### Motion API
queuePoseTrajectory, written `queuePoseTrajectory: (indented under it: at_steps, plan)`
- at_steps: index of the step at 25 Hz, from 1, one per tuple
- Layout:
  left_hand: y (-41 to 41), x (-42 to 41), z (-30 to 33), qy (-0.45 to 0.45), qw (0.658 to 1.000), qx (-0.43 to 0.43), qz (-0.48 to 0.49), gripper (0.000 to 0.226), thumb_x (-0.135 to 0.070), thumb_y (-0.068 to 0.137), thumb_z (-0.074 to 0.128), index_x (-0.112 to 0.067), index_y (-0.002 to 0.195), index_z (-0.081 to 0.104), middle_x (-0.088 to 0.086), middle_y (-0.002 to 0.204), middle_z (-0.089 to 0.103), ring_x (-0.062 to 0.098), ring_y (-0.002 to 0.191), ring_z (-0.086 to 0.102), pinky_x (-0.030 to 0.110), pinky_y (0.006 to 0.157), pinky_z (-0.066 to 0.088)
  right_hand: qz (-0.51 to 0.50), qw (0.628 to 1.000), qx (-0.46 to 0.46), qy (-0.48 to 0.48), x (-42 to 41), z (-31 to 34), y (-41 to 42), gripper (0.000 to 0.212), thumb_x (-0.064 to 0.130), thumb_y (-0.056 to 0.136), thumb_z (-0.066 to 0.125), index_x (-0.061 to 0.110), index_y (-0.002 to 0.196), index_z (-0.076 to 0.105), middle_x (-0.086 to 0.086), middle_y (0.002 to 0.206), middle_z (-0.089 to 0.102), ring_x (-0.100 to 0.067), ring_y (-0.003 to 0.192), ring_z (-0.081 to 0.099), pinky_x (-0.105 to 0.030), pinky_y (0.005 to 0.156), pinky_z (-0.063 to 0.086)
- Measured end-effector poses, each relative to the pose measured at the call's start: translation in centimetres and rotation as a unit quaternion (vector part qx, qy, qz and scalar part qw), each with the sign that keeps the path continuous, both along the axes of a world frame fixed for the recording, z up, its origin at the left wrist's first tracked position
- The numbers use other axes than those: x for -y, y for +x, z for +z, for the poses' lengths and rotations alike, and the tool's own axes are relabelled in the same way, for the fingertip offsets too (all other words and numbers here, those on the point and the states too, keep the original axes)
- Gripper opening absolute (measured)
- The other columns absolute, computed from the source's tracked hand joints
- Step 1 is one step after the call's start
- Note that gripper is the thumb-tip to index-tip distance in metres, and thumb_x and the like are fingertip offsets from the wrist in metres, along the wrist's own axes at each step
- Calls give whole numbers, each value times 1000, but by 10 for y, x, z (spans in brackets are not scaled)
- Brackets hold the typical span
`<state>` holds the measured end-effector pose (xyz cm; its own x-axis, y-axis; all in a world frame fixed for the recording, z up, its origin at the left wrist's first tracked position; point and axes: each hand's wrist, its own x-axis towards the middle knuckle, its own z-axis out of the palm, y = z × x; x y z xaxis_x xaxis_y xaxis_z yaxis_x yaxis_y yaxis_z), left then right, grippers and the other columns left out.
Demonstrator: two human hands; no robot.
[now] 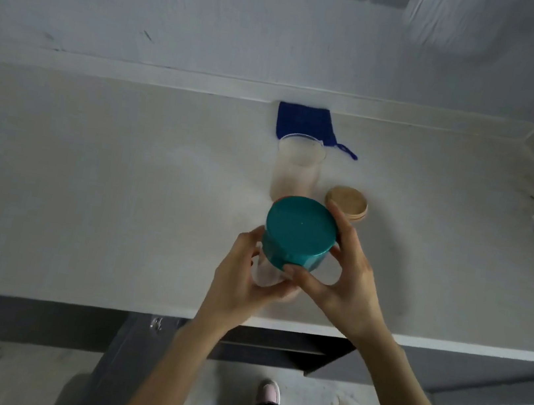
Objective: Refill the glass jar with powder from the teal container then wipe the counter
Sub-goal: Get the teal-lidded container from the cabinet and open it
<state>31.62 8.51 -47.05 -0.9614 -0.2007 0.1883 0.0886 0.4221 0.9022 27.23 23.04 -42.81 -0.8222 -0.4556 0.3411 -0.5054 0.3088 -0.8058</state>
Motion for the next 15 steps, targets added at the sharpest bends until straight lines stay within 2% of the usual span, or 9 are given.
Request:
queuePoseTrajectory:
  at_steps: [3, 7, 12, 15]
  plan:
    - [-37, -4, -1, 16, 1000, 14, 8, 68, -58, 54, 72, -49, 109, 32, -36, 104, 41, -17, 96, 49, -6, 67, 37, 9, 1000, 7, -2, -2, -1, -38, 83, 30, 71, 69, 14, 137, 21, 3, 128, 40, 1, 113, 43, -6, 93, 35]
    - [-71, -4, -9, 44, 997, 49, 36, 64, -53, 53, 74, -62, 100, 31, -34, 103, 43, -27, 94, 43, -6, 65, 37, 42, 999, 30, 6, 4, -8, -76, 84, 26, 72, 71, 21, 136, 17, 1, 128, 40, 0, 116, 40, -7, 97, 32]
    - [-93, 2, -21, 69, 992, 65, 85, 66, -62, 49, 73, -68, 99, 30, -30, 106, 48, -16, 96, 51, -3, 64, 41, 85, 995, 46, 12, 12, -17, -110, 85, 26, 73, 72, 32, 135, 14, -1, 129, 39, -3, 118, 38, -12, 100, 33]
    - [-103, -1, -24, 66, 992, 57, 94, 67, -60, 52, 72, -61, 105, 31, -26, 110, 48, -3, 99, 54, 2, 71, 45, 73, 997, 30, 3, 20, -20, -119, 85, 34, 70, 71, 37, 132, 13, 0, 126, 37, 4, 114, 36, -4, 94, 32]
